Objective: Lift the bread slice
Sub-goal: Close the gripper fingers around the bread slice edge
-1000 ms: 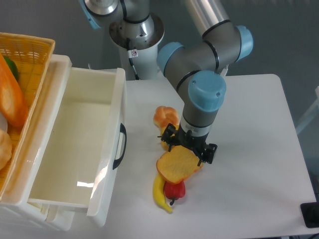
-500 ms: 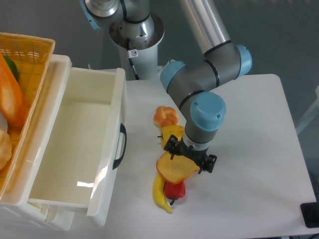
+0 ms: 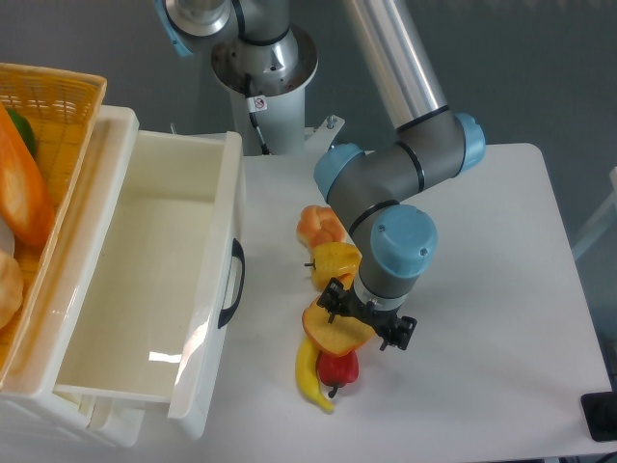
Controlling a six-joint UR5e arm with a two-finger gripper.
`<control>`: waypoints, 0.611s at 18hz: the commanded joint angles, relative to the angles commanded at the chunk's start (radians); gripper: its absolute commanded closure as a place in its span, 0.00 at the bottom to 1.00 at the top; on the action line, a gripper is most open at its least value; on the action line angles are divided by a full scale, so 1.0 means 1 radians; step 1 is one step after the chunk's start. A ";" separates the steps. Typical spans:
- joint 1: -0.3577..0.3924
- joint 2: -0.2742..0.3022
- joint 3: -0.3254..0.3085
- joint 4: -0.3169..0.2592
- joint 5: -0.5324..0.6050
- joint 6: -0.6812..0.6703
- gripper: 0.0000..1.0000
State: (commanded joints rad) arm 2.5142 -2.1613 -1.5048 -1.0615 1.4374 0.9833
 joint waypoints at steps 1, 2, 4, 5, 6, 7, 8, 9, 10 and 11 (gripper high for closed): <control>0.000 -0.005 0.002 0.000 -0.014 0.000 0.00; -0.003 -0.009 0.000 0.000 -0.018 0.000 0.00; -0.012 -0.017 0.000 0.000 -0.020 0.000 0.00; -0.012 -0.020 -0.002 0.000 -0.020 -0.003 0.00; -0.012 -0.021 -0.006 0.000 -0.020 0.000 0.00; -0.012 -0.022 -0.008 -0.002 -0.020 -0.003 0.00; -0.012 -0.022 -0.006 -0.002 -0.020 -0.003 0.00; -0.012 -0.022 -0.008 -0.002 -0.020 0.000 0.00; -0.012 -0.022 -0.008 -0.002 -0.020 0.000 0.00; -0.012 -0.020 -0.008 -0.003 -0.020 0.000 0.00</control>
State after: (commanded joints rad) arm 2.5019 -2.1813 -1.5125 -1.0646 1.4174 0.9833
